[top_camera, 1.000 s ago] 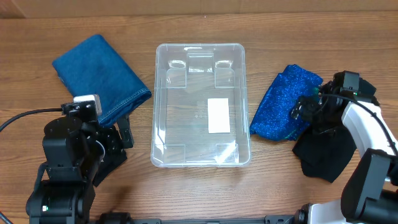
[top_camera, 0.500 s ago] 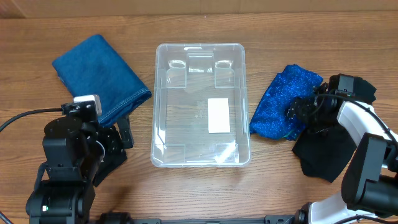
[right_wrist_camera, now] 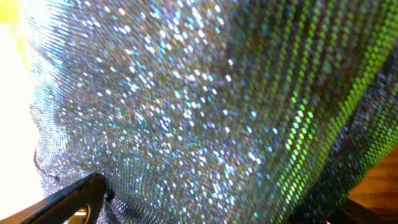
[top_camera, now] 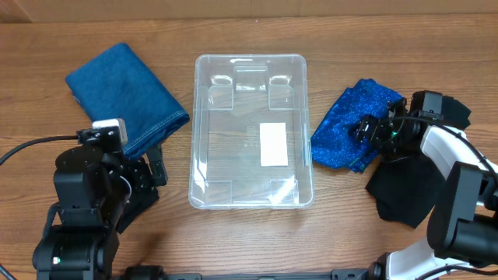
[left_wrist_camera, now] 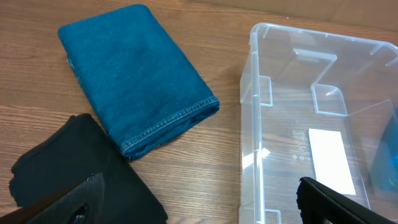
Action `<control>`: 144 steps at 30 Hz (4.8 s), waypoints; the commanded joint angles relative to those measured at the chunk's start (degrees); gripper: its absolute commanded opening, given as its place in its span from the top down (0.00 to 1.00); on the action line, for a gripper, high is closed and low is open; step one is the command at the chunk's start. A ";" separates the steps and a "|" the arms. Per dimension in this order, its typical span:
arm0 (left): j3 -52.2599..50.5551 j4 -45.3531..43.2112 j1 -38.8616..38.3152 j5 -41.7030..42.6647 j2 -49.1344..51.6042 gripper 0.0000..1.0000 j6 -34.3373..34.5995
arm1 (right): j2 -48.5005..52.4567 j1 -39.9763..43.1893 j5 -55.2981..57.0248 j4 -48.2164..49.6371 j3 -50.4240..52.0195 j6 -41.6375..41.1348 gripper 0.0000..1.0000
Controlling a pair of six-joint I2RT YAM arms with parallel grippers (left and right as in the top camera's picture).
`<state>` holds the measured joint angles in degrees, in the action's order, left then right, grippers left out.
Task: Pack container
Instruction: 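Grasp the sparkly blue cloth with the right gripper and lift it, then carry the blue cloth left and lower it into the bin's left side, then open the right gripper and withdraw it to the black cloth, then grasp the right black cloth with the right gripper and lift it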
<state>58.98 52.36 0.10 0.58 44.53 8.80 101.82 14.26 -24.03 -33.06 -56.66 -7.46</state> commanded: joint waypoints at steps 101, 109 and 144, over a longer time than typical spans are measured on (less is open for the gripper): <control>1.33 1.33 -0.11 -1.16 0.09 0.00 -1.09 | -21.24 15.80 20.65 -43.74 -24.11 -20.98 0.00; 1.33 1.36 -0.11 -1.16 0.70 0.00 -1.09 | -21.62 28.02 13.92 -24.37 4.35 -20.98 0.00; 1.33 1.36 -0.11 -1.16 2.51 0.00 -1.09 | -27.63 26.69 -27.76 3.54 21.53 -10.05 0.96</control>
<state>58.98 54.06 0.10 0.16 47.05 8.80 79.11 43.68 -41.01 -27.70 -29.32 -18.68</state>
